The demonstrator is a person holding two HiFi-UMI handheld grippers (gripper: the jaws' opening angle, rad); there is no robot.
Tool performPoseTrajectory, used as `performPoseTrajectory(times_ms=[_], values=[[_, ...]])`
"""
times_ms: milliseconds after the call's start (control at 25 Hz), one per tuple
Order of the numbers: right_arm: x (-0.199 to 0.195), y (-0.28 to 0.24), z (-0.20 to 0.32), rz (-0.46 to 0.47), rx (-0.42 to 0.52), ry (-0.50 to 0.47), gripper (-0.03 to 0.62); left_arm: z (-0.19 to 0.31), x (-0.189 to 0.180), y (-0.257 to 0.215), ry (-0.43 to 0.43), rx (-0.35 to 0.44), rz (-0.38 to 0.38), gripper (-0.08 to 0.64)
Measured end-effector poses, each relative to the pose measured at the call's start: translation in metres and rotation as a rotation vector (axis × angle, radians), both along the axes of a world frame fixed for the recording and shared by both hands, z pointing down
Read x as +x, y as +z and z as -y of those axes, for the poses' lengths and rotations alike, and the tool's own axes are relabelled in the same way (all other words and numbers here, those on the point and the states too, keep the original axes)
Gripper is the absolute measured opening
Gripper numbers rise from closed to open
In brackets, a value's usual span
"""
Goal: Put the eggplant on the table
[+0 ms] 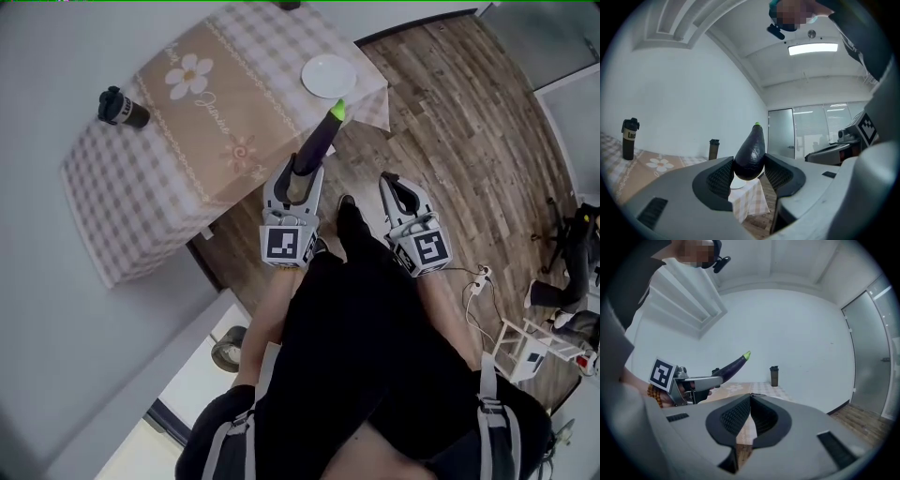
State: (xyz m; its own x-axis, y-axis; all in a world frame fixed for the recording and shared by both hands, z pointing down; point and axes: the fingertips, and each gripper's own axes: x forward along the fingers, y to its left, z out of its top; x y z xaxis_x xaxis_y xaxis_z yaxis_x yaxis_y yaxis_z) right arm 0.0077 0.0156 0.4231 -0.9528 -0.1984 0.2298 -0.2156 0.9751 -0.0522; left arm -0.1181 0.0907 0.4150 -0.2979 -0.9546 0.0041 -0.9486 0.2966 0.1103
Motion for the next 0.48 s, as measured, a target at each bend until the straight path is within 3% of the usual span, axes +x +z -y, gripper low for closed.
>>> performPoseTrajectory(times_ms=[320,480], values=[[-0.063,0.01,0.085,0.015,-0.023,-0.032,0.006,0.082,-0.059,0.015,-0.005,-0.051,0.001,0.215],[-0.088,0.011,0.113,0.028,-0.041,-0.042,0.006,0.108,-0.079,0.007,0.037,-0.066,0.026,0.213]])
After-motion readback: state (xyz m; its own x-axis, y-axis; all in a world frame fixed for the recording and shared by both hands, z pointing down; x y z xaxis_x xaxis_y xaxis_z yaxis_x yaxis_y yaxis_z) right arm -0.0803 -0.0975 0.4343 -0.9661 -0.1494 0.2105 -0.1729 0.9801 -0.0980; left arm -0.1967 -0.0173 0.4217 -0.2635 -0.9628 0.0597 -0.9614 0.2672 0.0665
